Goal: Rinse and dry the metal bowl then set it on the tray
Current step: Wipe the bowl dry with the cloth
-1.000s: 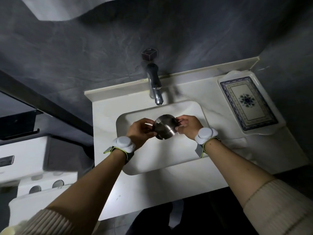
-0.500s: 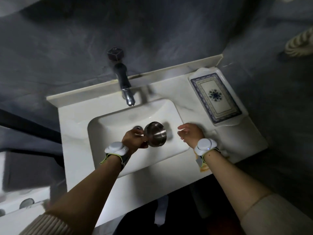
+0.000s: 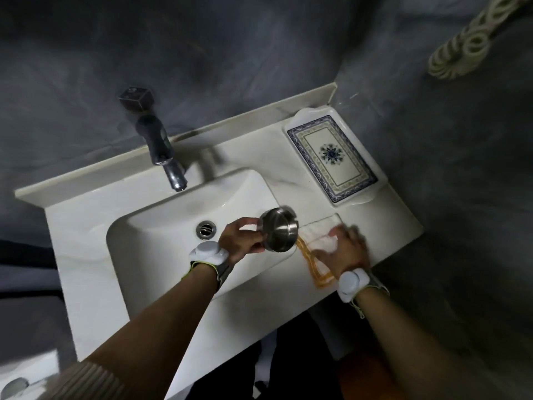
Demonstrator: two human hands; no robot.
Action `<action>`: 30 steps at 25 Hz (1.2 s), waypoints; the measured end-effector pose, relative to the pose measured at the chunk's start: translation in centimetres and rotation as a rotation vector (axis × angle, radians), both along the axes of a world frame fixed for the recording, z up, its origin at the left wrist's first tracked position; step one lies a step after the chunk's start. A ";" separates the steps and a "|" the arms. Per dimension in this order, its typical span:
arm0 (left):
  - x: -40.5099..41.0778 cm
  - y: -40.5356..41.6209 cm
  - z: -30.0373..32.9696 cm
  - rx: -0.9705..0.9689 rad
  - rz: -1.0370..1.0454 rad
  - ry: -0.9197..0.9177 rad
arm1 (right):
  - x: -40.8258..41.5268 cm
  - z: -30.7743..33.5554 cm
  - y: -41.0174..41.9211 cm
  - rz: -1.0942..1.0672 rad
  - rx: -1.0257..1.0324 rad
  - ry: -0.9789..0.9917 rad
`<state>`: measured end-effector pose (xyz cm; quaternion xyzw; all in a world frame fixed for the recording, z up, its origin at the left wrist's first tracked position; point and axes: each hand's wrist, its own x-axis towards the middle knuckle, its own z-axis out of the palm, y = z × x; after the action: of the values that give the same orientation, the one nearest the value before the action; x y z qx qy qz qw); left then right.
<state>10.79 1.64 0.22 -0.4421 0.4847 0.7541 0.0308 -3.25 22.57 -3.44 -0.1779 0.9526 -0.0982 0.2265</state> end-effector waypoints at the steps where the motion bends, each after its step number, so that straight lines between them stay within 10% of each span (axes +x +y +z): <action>1: -0.1 0.0 0.0 0.006 0.000 0.002 | -0.1 -0.2 0.1 0.027 0.023 0.019; 19: 3.7 -3.2 -0.3 0.031 0.246 0.071 | 0.2 5.7 -11.3 0.361 -0.495 0.009; 30: 7.6 -5.0 0.1 0.057 0.299 0.233 | 5.1 6.4 -19.6 0.915 -0.404 -0.062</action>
<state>18.39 -3.39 0.29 -0.4179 0.3924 0.8097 -0.1253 1.83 2.95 3.00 -0.6149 0.7316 -0.1765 0.2357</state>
